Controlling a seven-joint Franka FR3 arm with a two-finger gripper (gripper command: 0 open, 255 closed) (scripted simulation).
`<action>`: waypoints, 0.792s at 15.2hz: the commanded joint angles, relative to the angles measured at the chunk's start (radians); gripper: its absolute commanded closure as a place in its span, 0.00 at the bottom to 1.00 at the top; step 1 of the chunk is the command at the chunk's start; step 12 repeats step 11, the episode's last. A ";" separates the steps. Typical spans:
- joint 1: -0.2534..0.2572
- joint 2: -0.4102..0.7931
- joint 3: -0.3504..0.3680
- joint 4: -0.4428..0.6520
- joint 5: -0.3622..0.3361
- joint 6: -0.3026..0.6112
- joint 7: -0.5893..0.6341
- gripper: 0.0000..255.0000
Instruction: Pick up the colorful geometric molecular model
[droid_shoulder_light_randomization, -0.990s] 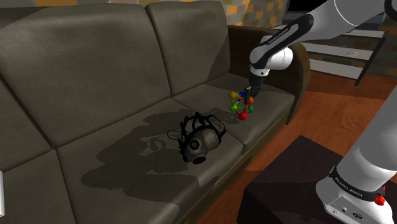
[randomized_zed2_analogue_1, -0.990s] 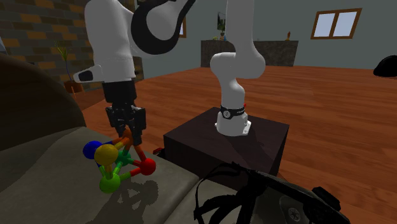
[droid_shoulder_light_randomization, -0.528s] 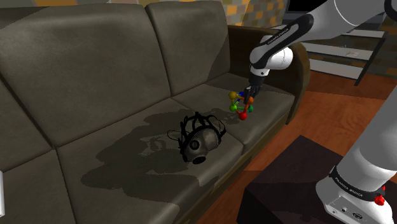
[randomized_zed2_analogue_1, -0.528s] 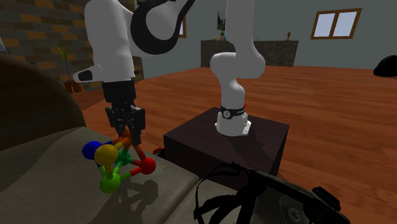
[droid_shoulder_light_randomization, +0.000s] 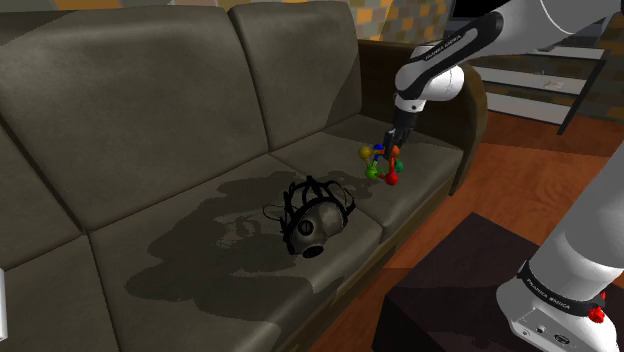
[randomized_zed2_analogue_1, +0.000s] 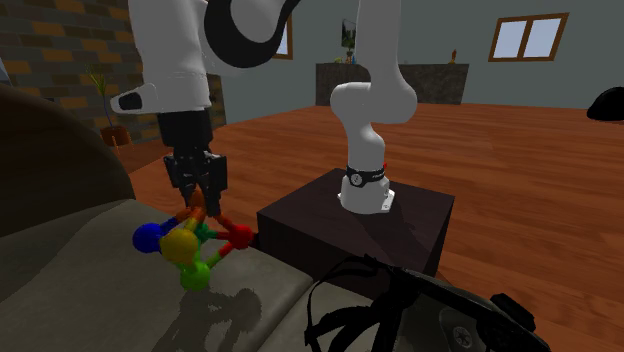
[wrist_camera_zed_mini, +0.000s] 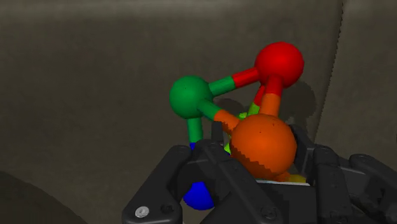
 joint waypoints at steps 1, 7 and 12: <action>-0.001 -0.016 -0.001 0.010 -0.009 -0.025 0.009 1.00; -0.003 -0.060 -0.001 0.047 -0.033 -0.103 0.035 1.00; -0.004 -0.074 -0.001 0.062 -0.040 -0.131 0.043 1.00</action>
